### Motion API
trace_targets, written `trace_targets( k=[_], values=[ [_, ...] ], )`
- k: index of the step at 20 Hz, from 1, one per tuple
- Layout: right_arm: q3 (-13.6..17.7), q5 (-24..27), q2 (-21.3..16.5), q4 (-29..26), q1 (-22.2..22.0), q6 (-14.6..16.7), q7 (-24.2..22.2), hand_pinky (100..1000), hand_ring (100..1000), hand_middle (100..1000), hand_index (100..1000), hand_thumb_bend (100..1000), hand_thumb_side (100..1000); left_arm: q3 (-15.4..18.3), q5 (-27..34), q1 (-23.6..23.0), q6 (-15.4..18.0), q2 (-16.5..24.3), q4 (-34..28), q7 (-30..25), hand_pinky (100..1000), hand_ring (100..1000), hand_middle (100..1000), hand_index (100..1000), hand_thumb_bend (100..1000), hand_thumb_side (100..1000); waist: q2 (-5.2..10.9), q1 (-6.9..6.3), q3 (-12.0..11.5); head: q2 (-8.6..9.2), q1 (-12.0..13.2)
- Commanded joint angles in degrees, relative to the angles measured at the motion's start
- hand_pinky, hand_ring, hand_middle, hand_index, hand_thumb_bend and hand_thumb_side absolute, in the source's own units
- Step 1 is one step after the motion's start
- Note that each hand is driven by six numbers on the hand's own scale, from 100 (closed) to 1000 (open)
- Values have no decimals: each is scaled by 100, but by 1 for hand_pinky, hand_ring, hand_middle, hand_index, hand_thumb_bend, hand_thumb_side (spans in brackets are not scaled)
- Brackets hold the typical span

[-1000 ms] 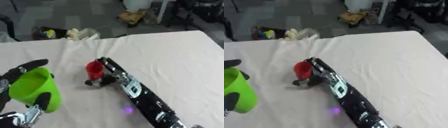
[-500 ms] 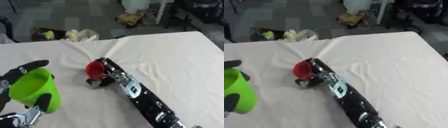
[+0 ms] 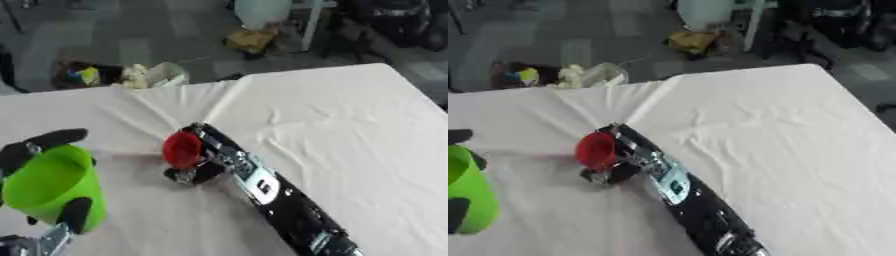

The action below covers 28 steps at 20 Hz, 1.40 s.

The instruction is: Pour the contents of one cup into another cup.

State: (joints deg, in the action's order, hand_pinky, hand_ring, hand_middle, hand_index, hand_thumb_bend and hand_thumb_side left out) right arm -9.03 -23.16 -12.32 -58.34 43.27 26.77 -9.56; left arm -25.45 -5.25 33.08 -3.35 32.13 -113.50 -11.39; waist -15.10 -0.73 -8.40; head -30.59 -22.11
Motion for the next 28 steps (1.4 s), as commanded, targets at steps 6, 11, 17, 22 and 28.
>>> trace_targets(
  k=[6, 11, 17, 22, 28],
  values=[
    [-354, -19, -29, -478, -87, -109, -369, 396, 100, 100, 427, 100, 100, 54, -372, 245, 141, 839, -109, -114, 174, 710, 617, 920, 100, 294, 235, -75, 119, 45, 30],
    [-602, 136, -4, -679, -154, -237, -698, 402, 100, 100, 426, 100, 100, -63, -542, 420, 150, 1068, -109, -287, 169, 703, 609, 916, 100, 276, 324, -106, 220, 11, 83],
    [-899, 403, 21, -967, -142, -303, -1108, 407, 100, 100, 426, 100, 100, -179, -813, 573, 101, 1158, -109, -507, 161, 691, 598, 910, 100, 261, 388, -126, 321, -16, 138],
    [-1137, 668, 54, -1093, -127, -357, -1464, 409, 100, 100, 425, 100, 100, -322, -1064, 606, 29, 1196, -109, -698, 158, 686, 593, 907, 100, 232, 410, -131, 404, -38, 164],
    [-1328, 1216, 60, -1255, -127, -630, -1852, 408, 100, 100, 421, 100, 100, -472, -1387, 633, -80, 1185, -109, -853, 155, 678, 587, 902, 100, 250, 431, -101, 463, -80, 189]
  ],
)
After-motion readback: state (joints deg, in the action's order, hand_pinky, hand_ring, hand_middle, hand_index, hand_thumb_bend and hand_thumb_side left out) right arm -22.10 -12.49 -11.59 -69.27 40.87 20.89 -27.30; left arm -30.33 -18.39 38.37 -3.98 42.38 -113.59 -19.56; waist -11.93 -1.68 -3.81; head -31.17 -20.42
